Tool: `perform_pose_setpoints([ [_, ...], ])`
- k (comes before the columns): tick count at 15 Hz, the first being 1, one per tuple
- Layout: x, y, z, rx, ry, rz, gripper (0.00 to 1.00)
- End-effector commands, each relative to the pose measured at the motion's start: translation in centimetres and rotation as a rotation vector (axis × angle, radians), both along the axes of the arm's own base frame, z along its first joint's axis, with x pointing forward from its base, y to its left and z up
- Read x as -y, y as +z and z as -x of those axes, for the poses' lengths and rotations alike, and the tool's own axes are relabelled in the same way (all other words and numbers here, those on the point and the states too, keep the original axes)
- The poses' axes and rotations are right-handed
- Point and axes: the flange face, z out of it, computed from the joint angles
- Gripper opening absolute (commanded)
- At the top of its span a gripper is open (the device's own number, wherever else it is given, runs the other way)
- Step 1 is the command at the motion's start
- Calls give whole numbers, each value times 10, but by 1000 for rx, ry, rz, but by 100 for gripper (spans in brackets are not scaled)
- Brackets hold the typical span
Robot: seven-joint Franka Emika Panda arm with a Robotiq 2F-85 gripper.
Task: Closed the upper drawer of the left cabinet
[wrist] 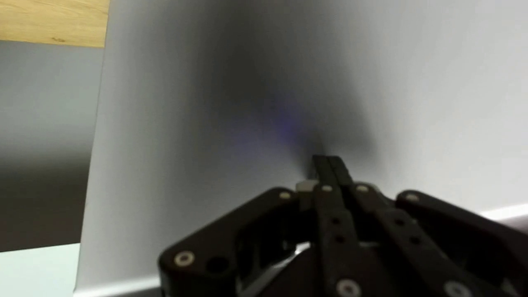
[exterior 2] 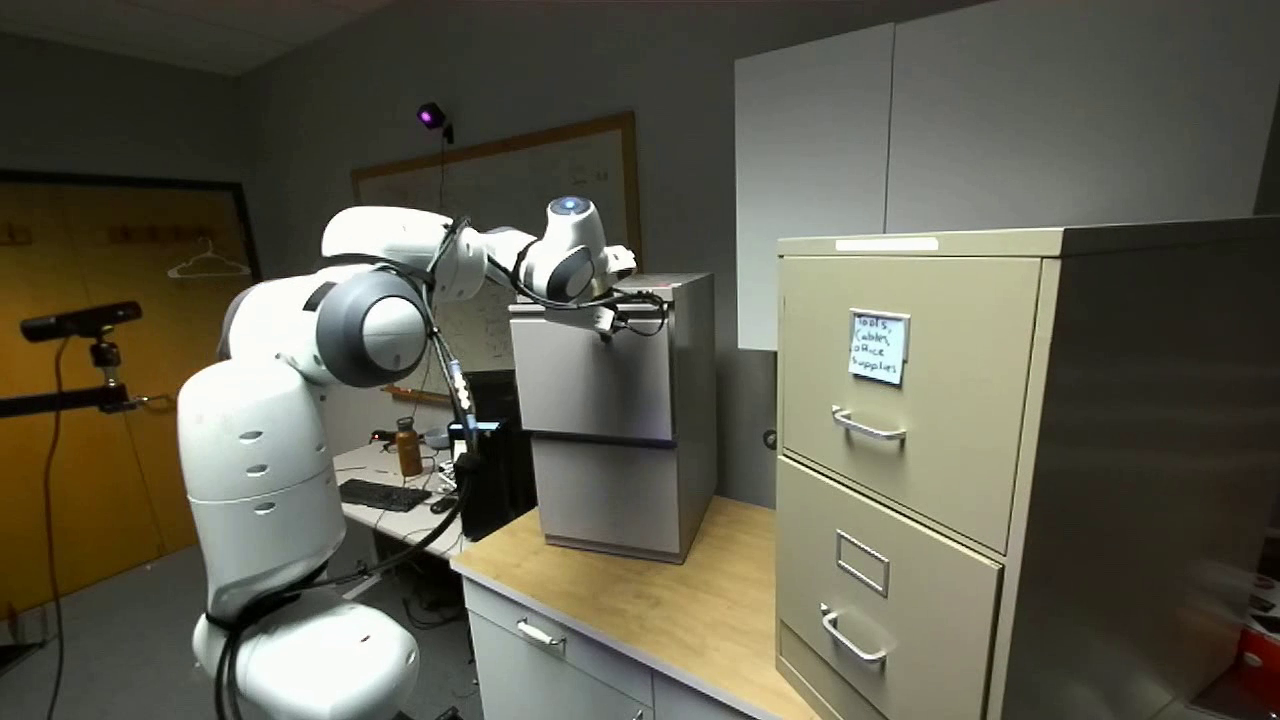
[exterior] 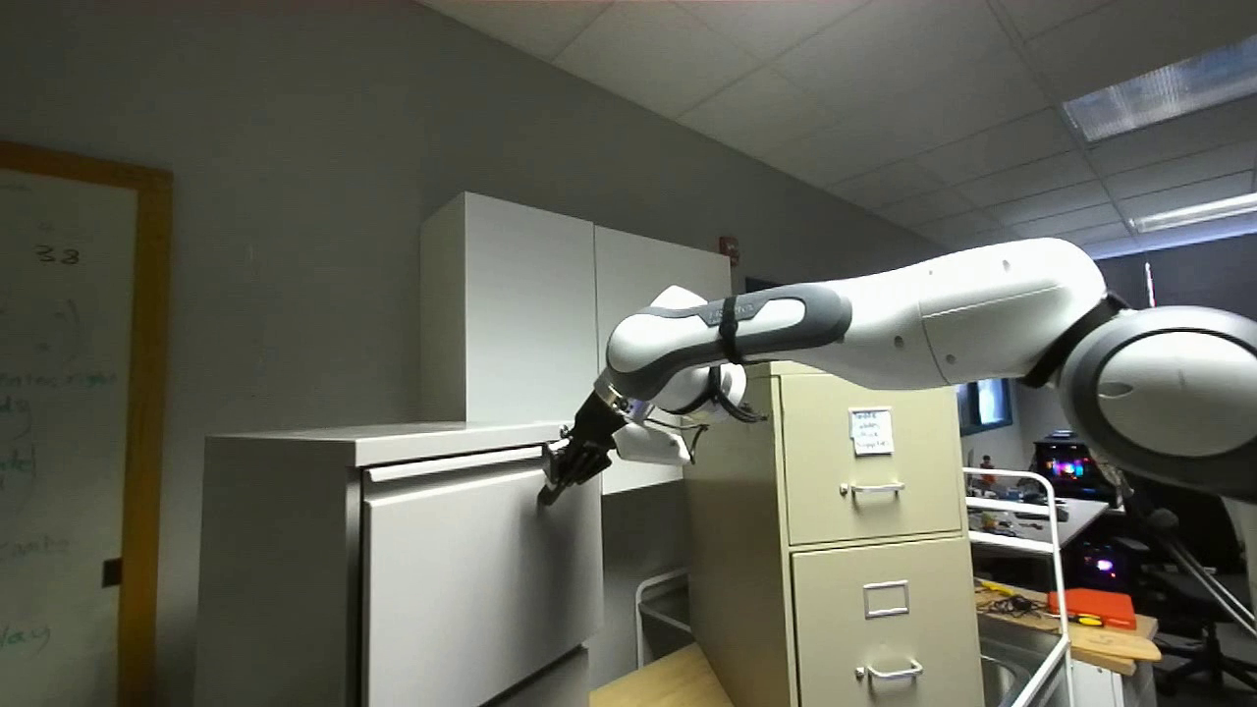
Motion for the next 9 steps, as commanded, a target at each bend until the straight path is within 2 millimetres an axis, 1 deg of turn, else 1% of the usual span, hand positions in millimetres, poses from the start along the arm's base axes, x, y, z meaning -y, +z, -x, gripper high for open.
perform_pose_setpoints([
  [1,-20,10,-38,12,25,-21,0],
  [4,-32,9,-53,7,39,-6,0],
  [7,-30,13,-55,-56,40,14,0],
  [8,-30,16,-53,-78,43,18,8],
  [9,-30,18,-53,-87,37,18,13],
])
